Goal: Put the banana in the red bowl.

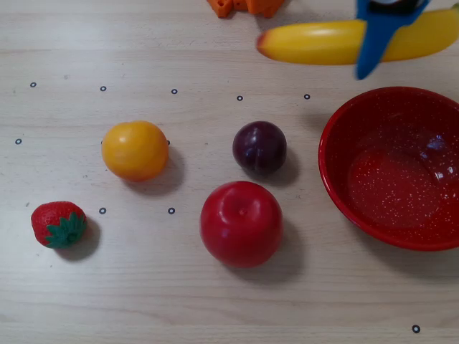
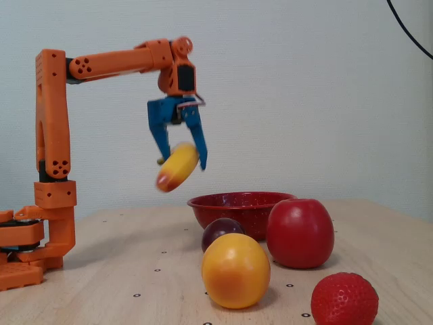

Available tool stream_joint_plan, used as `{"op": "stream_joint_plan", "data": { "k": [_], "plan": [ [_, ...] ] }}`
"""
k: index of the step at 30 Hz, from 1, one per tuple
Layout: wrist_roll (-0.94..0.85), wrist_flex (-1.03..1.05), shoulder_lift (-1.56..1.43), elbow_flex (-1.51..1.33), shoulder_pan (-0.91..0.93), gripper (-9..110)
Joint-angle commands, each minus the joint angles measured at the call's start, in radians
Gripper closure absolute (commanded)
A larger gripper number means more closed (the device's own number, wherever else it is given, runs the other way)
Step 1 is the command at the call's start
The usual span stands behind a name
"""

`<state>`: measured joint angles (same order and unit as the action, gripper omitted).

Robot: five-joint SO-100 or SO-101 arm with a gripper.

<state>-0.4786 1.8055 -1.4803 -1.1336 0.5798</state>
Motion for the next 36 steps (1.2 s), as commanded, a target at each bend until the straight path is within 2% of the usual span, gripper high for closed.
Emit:
{"op": "stream_joint_plan", "data": {
  "k": [1,15,22,32,36],
  "plan": [
    [0.084,0.040,-0.060,0.141,0.028,101],
    [0.560,-0.403,-0.074,0.069,-0.009,101],
    [0.706,-0.578,-0.071,-0.086,-0.009,101],
    [0.822,-0.973,-0.052,-0.367,-0.018,101],
    [0.864,-1.045,-0.023,-0.417,-0.020,101]
  ]
}}
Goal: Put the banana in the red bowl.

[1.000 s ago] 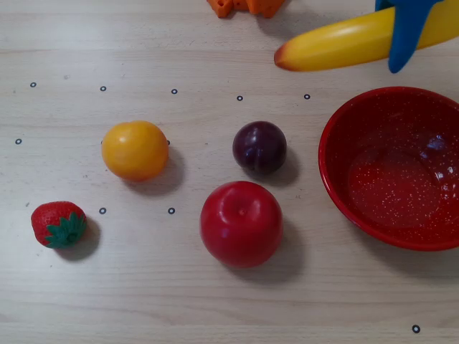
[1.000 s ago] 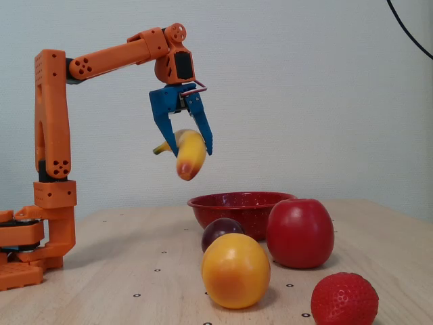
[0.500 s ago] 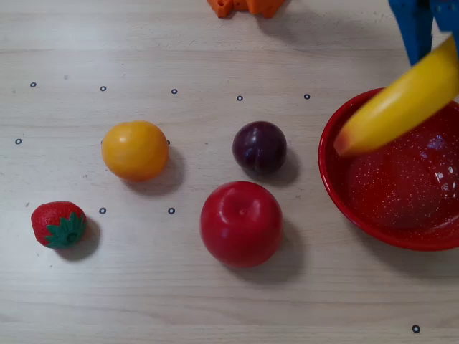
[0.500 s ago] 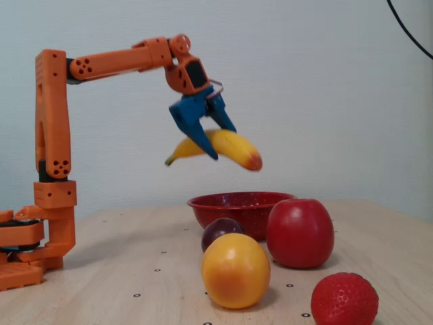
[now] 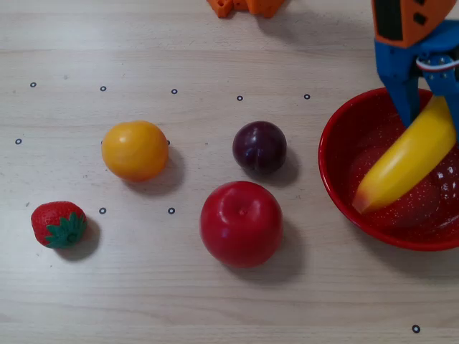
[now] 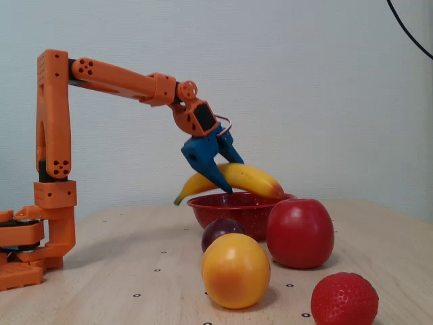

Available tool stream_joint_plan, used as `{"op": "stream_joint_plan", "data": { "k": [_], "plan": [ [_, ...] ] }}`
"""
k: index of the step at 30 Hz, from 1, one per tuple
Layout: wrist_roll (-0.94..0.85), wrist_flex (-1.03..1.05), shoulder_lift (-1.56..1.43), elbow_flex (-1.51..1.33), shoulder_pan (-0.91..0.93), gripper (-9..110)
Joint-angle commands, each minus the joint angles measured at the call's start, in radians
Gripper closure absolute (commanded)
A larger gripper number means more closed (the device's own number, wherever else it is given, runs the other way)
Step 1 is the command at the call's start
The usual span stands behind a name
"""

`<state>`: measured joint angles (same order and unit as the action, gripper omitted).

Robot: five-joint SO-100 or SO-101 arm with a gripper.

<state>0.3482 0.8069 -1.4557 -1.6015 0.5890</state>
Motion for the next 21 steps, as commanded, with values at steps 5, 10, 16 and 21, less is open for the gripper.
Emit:
{"op": "stream_joint_plan", "data": {
  "k": [5,10,16,21],
  "plan": [
    [0.040,-0.080,-0.025,0.003,-0.035,101],
    [0.043,-0.155,-0.015,-0.055,-0.046,96],
    [0.011,-0.121,-0.015,-0.044,-0.066,66],
    [-0.071,0.009,-0.020,0.060,-0.080,59]
  ]
}}
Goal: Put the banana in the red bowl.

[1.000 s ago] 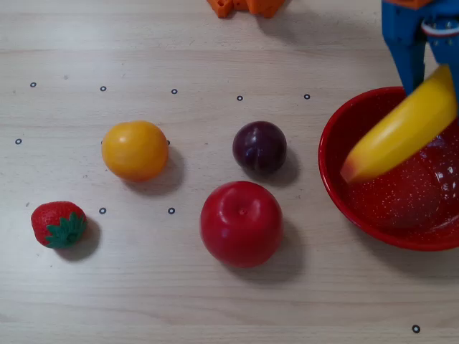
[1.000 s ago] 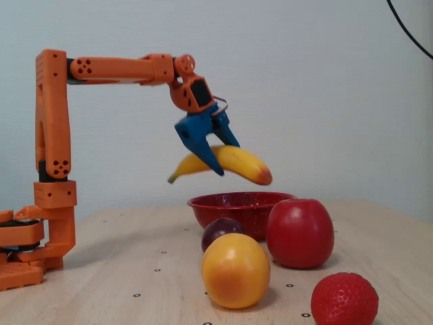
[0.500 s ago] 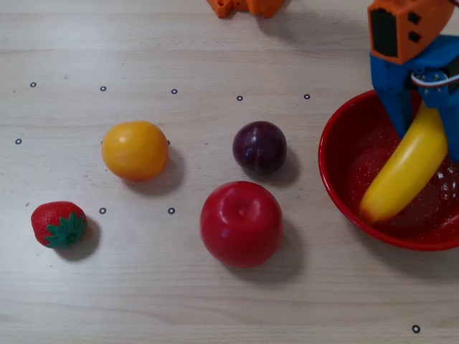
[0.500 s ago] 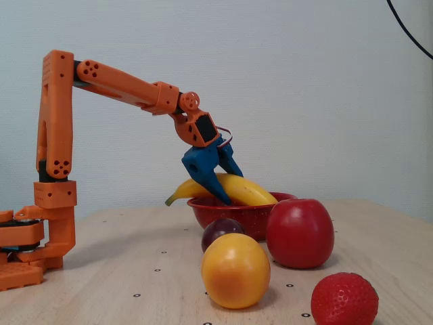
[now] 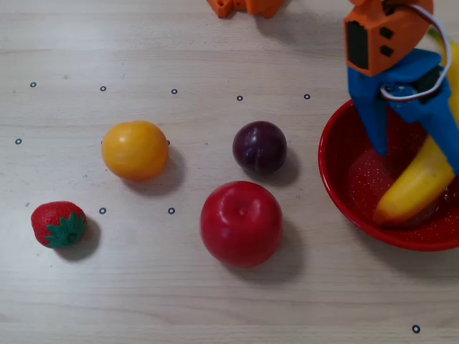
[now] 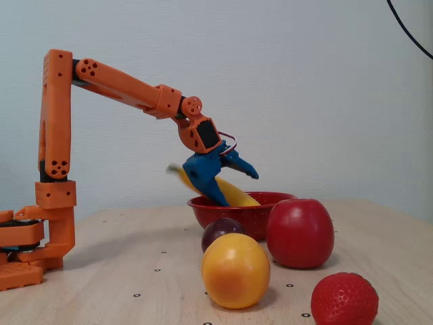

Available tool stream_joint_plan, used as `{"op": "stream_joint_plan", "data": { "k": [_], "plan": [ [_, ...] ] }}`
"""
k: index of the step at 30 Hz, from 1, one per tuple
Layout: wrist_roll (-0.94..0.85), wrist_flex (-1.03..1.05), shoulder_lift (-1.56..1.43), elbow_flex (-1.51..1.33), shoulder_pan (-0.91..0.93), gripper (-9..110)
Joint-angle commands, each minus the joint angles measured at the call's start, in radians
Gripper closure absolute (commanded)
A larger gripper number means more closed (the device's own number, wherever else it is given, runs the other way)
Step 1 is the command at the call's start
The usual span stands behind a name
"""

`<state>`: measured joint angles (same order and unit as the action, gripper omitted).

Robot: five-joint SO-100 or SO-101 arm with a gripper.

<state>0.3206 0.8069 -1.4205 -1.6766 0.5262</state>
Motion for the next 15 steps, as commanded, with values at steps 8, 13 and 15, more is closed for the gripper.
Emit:
{"op": "stream_joint_plan", "data": {
  "k": [8,13,15],
  "plan": [
    [-0.215,0.216,-0.078,0.388,-0.052,74],
    [-0.285,0.322,-0.098,0.505,-0.084,90],
    [-0.308,0.345,-0.107,0.522,-0.100,96]
  ]
}}
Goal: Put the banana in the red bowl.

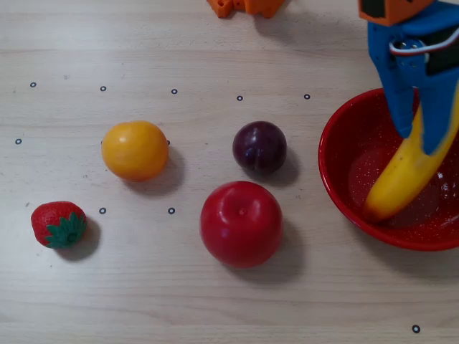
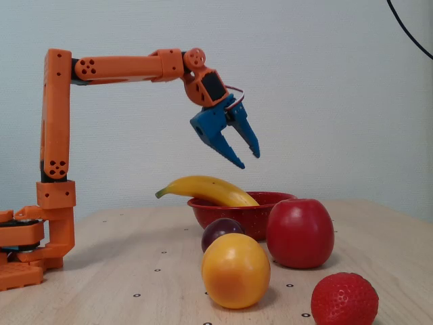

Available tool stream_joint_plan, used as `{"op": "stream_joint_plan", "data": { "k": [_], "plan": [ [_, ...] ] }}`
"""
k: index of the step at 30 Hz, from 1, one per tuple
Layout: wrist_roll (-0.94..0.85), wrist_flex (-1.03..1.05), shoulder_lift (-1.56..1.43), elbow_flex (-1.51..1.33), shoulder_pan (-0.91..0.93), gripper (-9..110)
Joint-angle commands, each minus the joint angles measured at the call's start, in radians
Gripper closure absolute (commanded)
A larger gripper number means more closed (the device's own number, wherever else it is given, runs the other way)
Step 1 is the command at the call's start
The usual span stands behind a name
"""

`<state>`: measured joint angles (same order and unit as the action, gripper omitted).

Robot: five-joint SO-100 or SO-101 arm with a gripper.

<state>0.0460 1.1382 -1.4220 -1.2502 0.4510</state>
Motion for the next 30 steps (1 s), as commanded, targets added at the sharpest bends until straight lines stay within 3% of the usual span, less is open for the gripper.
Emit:
{"op": "stream_joint_plan", "data": {
  "k": [1,8,30],
  "plan": [
    [-0.040,0.021,-0.112,0.097,-0.032,100],
    [-0.060,0.026,-0.239,-0.015,-0.094,101],
    [0.023,-0.351,-1.066,-1.106,-0.377,101]
  ]
}}
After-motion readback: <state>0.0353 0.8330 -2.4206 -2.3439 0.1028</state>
